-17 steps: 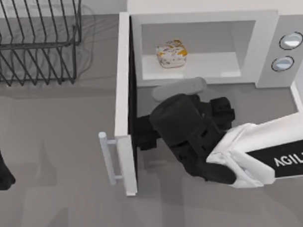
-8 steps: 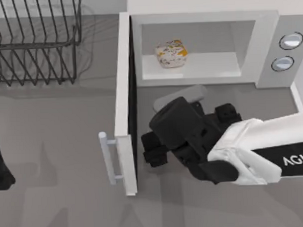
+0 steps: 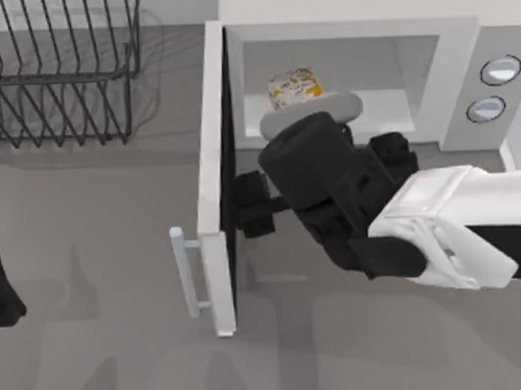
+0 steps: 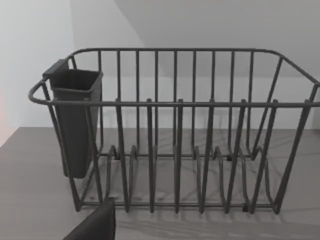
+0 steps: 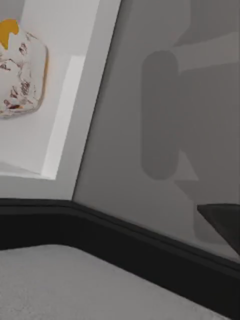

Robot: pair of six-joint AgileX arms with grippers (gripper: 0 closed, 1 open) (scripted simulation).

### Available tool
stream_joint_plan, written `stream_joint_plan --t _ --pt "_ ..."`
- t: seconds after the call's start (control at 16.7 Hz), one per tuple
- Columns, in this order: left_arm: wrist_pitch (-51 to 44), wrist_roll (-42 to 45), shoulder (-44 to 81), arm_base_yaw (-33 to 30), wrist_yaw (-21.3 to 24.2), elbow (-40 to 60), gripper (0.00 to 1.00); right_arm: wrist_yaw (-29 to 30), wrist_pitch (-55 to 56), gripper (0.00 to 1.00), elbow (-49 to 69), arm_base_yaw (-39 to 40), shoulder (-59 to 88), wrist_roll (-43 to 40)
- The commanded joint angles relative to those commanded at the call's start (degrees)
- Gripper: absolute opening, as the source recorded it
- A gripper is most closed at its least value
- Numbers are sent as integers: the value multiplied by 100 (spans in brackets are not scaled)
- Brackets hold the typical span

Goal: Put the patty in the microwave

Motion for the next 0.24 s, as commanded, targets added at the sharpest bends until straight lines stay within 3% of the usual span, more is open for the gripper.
stream_joint_plan --t 0.24 --pt "0 0 0 0 0 0 100 17 42 100 77 -10 -91 11"
